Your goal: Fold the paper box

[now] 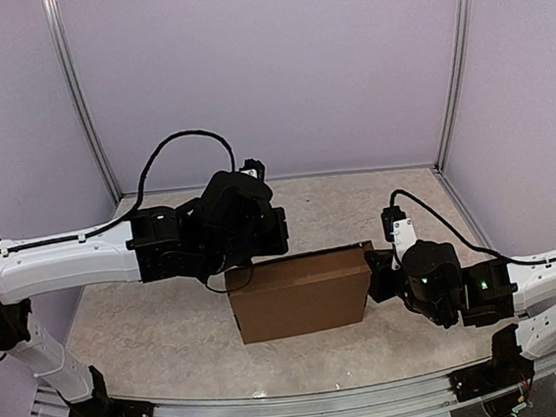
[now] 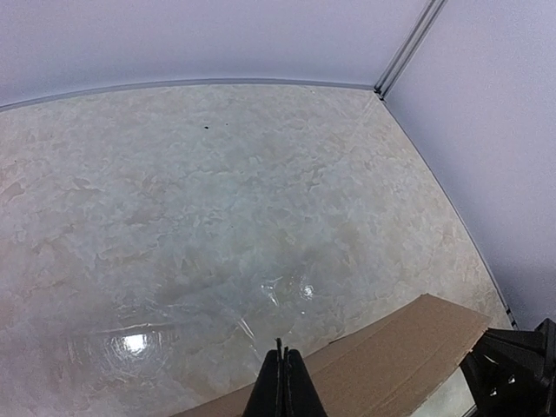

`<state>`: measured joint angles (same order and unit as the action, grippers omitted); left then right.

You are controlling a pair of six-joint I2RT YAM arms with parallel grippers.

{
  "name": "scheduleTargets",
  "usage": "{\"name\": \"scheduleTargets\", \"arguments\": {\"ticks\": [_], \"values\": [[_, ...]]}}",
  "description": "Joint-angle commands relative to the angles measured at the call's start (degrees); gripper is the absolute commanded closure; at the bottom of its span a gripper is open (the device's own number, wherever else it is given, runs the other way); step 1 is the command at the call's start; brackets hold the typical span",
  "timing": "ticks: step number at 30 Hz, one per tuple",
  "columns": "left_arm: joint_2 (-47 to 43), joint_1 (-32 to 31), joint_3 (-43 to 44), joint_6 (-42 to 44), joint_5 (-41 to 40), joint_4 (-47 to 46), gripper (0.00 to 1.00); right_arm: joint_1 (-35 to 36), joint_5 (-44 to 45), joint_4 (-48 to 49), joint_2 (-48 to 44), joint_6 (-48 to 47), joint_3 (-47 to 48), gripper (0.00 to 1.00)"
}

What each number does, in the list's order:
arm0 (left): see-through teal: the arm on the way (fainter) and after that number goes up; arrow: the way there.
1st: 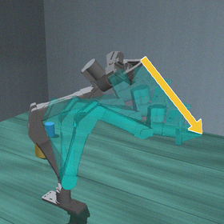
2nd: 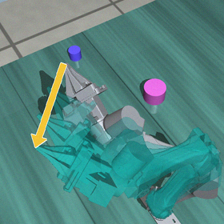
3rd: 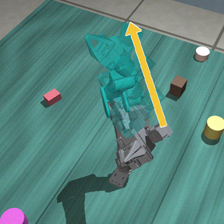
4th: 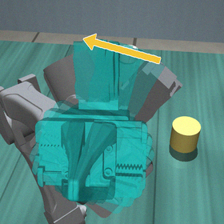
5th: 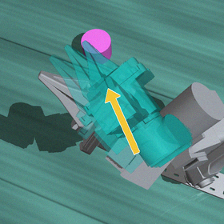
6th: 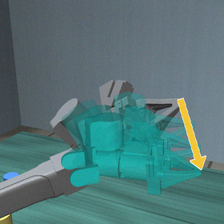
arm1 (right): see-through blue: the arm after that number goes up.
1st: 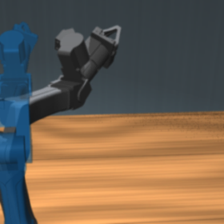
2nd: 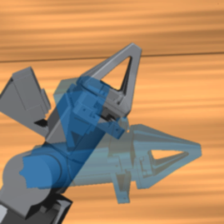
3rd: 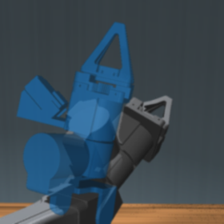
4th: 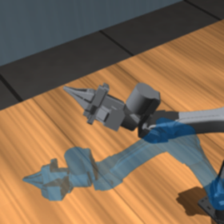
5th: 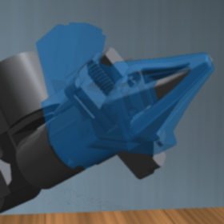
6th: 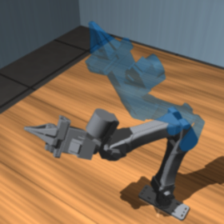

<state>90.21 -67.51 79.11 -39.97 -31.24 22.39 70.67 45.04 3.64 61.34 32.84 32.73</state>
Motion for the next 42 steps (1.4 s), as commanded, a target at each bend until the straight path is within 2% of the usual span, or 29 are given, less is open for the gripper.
{"name": "scheduleTargets", "arguments": {"ticks": [1, 11, 15, 23, 28, 35, 40, 42], "values": [[2.59, -1.51, 1.59, -1.84, -2.32, 1.21, 1.00, -0.07, 0.31, -8.40, 1.91, 0.62, -2.32, 1.00], [4.48, -2.92, -1.19, -3.47, -3.49, 0.97, 1.00, -0.13, -1.03, -8.81, 1.90, 1.68, -2.78, 0.98], [4.79, -3.21, -3.39, -4.23, -3.56, -0.62, 1.00, -0.14, -4.04, -10.01, 0.38, 1.66, -2.62, 0.75], [4.71, -3.66, -6.97, -5.40, -4.15, -2.95, 1.00, -0.18, -11.84, -14.32, -6.80, 0.32, -1.97, 0.51], [4.86, -3.77, -9.54, -6.13, -4.03, -4.46, 1.00, -0.19, -17.76, -18.59, -10.58, -1.06, 0.35, 0.40], [4.49, -4.03, -12.80, -7.21, -3.66, -6.07, 1.00, -0.18, -22.20, -24.15, -13.93, -3.81, 7.53, 0.34], [4.06, -4.21, -13.46, -7.40, -3.59, -6.44, 1.00, -0.14, -21.61, -25.81, -12.68, -6.98, 14.38, 0.34], [4.01, -4.28, -13.50, -7.32, -3.59, -6.53, 1.00, -0.17, -20.31, -25.79, -10.82, -7.71, 17.45, 0.37]]}}
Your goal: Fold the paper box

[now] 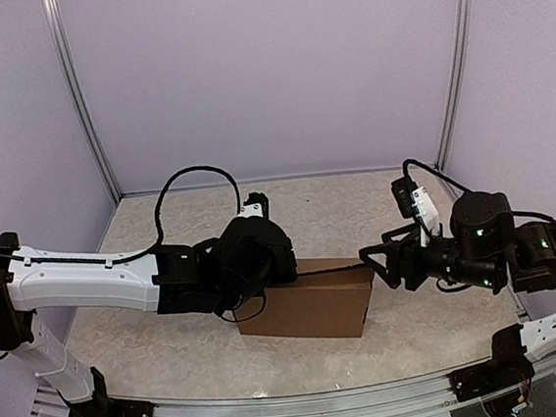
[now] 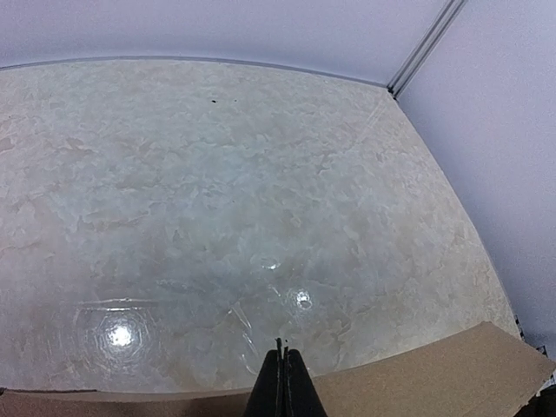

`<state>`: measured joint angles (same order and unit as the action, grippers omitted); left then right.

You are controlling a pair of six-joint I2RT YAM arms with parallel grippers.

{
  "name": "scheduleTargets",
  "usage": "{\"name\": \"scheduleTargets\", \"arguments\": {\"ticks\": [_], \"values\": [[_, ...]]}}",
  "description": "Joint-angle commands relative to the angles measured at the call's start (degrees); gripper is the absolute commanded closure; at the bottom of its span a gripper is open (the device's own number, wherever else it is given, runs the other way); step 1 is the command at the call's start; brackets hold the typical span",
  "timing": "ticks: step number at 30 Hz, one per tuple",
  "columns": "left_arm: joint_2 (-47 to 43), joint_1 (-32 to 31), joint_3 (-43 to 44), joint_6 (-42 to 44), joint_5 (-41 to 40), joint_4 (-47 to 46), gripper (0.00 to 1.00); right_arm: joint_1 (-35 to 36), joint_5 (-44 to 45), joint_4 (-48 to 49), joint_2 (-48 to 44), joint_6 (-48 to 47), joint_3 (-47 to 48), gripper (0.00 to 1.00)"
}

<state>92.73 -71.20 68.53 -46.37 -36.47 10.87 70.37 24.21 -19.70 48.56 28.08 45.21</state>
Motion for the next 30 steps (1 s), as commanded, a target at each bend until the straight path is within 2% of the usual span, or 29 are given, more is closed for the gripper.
{"name": "scheduleTargets", "arguments": {"ticks": [1, 2, 5, 9, 14, 19, 25, 30], "values": [[1.56, -0.60, -2.91, -0.84, 1.66, 4.96, 1.00, 0.14, 1.12, -2.57, 3.17, -3.08, 6.38, 0.40], [1.53, -0.61, -2.88, -0.84, 1.66, 4.96, 1.00, 0.13, 1.79, -2.55, 4.26, -3.25, 7.72, 0.45], [1.36, -0.69, -2.95, -0.64, 1.70, 4.82, 1.00, 0.12, 3.86, -1.70, 7.32, -3.66, 9.76, 0.70], [1.14, -0.87, -3.00, -0.48, 1.63, 5.05, 1.00, 0.00, 6.40, -0.01, 9.53, -3.14, 8.37, 0.99], [0.80, -1.03, -3.50, -0.70, 1.41, 5.12, 1.00, -0.43, 5.48, 3.40, 8.67, 2.45, -1.09, 1.00], [0.95, -1.23, -3.67, -1.08, 1.48, 5.06, 1.00, -0.36, -0.29, 7.52, 6.09, 8.87, -9.40, 1.00], [0.93, -1.31, -3.33, -0.75, 1.49, 5.12, 1.00, -0.23, 2.55, 5.51, 2.07, 6.01, -5.48, 1.00], [0.92, -1.48, -3.08, -0.72, 1.58, 5.35, 1.00, -0.22, 3.24, 4.17, 4.66, 2.69, 0.46, 1.00]]}}
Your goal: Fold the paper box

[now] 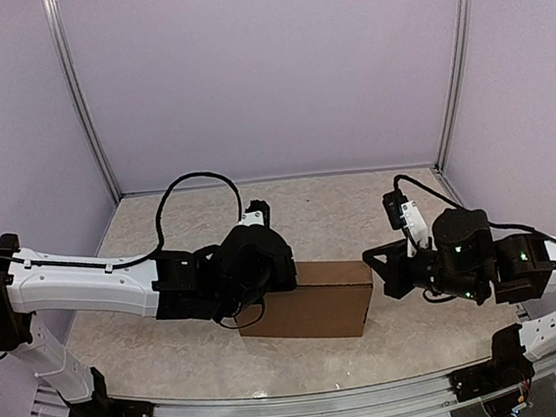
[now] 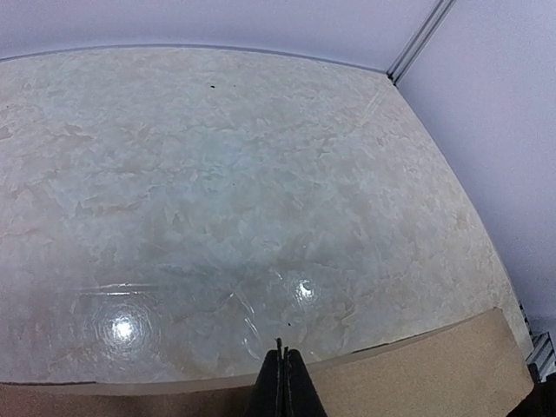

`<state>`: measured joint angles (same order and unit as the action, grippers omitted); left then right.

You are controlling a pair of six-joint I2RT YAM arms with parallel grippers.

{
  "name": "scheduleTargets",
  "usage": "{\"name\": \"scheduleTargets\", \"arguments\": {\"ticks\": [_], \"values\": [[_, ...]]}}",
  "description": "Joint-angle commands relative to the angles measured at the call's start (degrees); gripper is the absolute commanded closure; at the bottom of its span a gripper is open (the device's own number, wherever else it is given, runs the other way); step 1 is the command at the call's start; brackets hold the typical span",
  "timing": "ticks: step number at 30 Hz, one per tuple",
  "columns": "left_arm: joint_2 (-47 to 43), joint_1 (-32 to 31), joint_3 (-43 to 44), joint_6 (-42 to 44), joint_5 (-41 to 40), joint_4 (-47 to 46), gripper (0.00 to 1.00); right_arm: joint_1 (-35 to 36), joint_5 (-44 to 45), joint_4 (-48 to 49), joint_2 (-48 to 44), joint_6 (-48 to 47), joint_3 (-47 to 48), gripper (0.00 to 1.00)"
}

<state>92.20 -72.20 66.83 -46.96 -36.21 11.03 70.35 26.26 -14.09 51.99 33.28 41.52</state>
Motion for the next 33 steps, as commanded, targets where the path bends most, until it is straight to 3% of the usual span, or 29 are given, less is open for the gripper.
{"name": "scheduleTargets", "arguments": {"ticks": [1, 13, 19, 27, 33], "values": [[1.41, -0.48, -1.40, -0.14, 1.23, 5.29, 1.00, -0.21, 1.01, -1.05, 1.73, -2.73, 4.26, 1.00], [1.52, -0.48, -1.31, 0.62, 1.89, 5.13, 1.00, -0.18, -0.06, 1.77, 2.49, 6.80, -10.82, 1.00], [-0.43, 0.90, -1.17, 5.91, 7.11, 2.09, 1.00, -0.19, 0.88, -0.68, -1.85, 7.49, -11.98, 1.00], [-11.65, 6.66, 1.66, 14.22, 13.44, 8.45, 1.00, -0.17, 1.61, -1.33, -0.80, 5.52, -10.28, 1.00], [-20.37, 12.76, -2.60, 19.23, 21.81, 9.06, 1.00, -0.19, 1.02, 0.21, 1.19, 4.47, -9.58, 1.00]]}}
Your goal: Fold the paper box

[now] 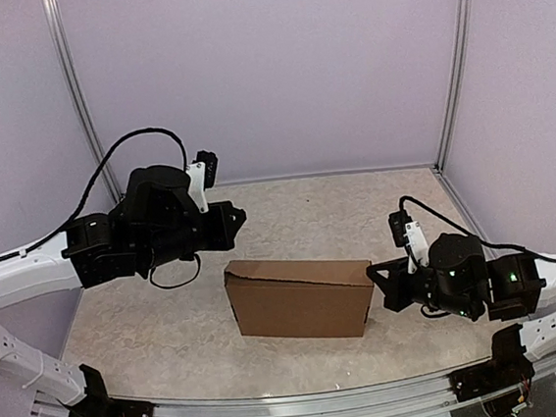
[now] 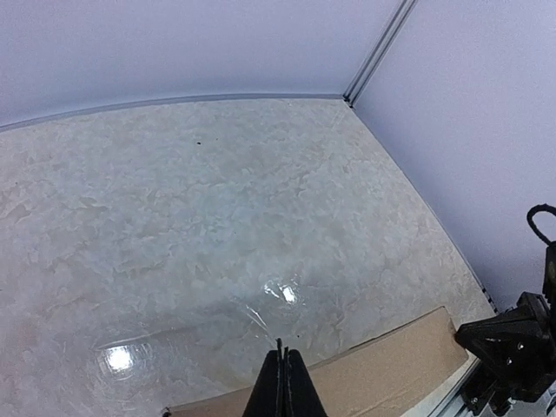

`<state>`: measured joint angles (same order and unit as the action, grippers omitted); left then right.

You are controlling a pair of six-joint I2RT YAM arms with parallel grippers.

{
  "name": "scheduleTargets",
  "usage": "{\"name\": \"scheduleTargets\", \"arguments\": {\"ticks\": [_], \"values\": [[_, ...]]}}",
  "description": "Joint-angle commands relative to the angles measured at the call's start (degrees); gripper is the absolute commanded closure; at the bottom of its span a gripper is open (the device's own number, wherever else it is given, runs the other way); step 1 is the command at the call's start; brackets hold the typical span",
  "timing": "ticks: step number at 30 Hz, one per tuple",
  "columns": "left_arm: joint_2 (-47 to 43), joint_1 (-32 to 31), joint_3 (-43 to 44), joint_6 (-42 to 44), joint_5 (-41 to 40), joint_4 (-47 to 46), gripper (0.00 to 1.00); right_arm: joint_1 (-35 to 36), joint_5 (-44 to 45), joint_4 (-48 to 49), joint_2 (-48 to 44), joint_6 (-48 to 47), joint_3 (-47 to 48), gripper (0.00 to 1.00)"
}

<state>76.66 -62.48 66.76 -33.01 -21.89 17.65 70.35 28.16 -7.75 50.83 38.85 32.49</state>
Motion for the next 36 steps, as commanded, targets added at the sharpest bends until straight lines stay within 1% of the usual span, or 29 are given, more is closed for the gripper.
{"name": "scheduleTargets", "arguments": {"ticks": [1, 3, 7, 9, 11, 13, 18, 22, 27, 32, 36], "values": [[-6.56, 3.99, -3.52, 6.11, 9.86, 2.18, 1.00, -0.21, -0.94, -6.05, 2.62, -1.20, -0.38, 1.00], [-8.33, 5.27, -5.52, 7.86, 15.36, 1.63, 1.00, -0.21, -1.05, -6.00, 2.99, -1.38, -0.12, 1.00], [-10.77, 5.91, -11.29, 9.21, 19.29, 0.34, 1.00, -0.19, -1.01, -6.12, 3.18, -1.33, -0.06, 1.00], [-11.79, 6.64, -16.74, 8.82, 20.93, -2.31, 1.00, -0.21, -1.16, -6.15, 3.37, -1.19, -0.06, 1.00], [-12.27, 7.38, -21.51, 7.89, 24.28, -7.11, 1.00, -0.20, -1.38, -6.15, 3.40, -1.00, -0.14, 1.00], [-12.11, 7.47, -25.51, 6.55, 25.43, -10.08, 1.00, -0.21, -1.53, -6.38, 3.51, -0.81, -0.19, 1.00], [-13.04, 7.55, -31.87, 3.93, 25.65, -12.94, 1.00, -0.20, -1.71, -6.61, 3.21, -0.70, 0.07, 1.00], [-16.65, 7.68, -32.00, 4.58, 24.67, -11.37, 1.00, -0.18, -1.78, -6.41, 3.88, -1.20, 1.06, 1.00], [-19.88, 7.81, -28.78, 6.24, 24.71, -10.04, 1.00, -0.20, -2.10, -5.93, 4.45, -3.51, 4.22, 1.00], [-20.20, 7.81, -25.63, 7.15, 24.58, -9.22, 1.00, -0.21, -2.65, -5.78, 5.48, -8.29, 9.72, 1.00], [-20.41, 7.73, -23.55, 7.89, 24.52, -9.16, 1.00, -0.15, -5.43, -3.70, 7.76, -11.08, 13.48, 1.00]]}}
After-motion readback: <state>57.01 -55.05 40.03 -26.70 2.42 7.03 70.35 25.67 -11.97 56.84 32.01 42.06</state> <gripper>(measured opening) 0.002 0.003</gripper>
